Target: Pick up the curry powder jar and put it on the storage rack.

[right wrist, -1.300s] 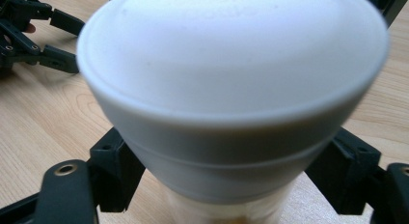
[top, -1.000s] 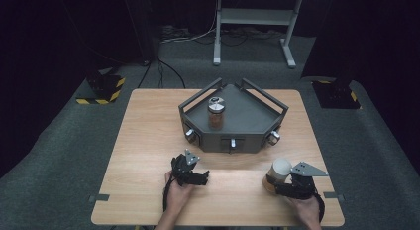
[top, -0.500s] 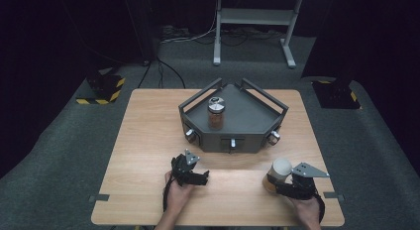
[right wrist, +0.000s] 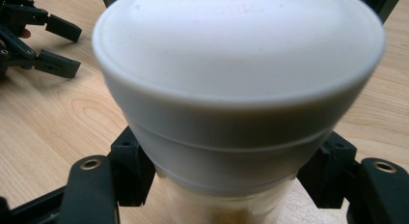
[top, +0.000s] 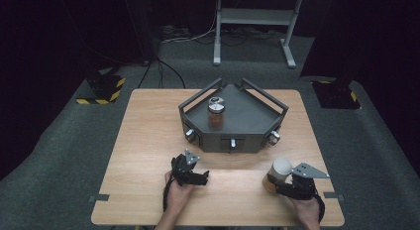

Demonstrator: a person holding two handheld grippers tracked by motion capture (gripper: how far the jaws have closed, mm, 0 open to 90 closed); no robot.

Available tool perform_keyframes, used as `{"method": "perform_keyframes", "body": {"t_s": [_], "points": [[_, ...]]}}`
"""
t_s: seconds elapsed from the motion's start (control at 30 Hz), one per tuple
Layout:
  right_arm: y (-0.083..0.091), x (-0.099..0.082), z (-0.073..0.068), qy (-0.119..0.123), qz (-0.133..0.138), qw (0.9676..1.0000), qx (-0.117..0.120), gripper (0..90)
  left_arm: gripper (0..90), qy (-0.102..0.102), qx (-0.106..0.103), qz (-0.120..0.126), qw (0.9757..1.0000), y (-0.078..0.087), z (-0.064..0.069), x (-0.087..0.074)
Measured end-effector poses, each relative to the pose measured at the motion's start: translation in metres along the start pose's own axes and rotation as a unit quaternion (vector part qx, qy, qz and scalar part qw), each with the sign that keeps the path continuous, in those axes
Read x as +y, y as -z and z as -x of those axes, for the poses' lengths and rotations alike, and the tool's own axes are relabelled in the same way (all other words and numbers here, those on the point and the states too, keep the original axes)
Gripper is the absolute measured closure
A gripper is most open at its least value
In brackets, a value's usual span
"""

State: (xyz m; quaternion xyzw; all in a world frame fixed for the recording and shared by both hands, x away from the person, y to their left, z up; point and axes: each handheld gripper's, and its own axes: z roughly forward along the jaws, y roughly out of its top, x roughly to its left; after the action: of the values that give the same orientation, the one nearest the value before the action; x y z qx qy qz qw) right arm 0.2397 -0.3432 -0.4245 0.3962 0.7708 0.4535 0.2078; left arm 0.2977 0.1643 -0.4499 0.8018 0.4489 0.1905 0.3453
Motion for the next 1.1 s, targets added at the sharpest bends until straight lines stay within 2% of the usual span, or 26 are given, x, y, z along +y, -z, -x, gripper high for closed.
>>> {"method": "perform_keyframes", "body": {"t_s": [0.67, 1.1], "points": [[0.001, 0.006, 0.002, 0.001, -0.001, 1.0000, 0.000, 33.3, 4.0, 0.001, 0.000, 0.001, 1.0000, 0.000, 0.000, 0.000], [0.004, 0.018, 0.006, 0.003, 0.003, 1.0000, 0.009, 33.4, 4.2, 0.001, 0.001, 0.001, 1.0000, 0.000, 0.000, 0.000]]}}
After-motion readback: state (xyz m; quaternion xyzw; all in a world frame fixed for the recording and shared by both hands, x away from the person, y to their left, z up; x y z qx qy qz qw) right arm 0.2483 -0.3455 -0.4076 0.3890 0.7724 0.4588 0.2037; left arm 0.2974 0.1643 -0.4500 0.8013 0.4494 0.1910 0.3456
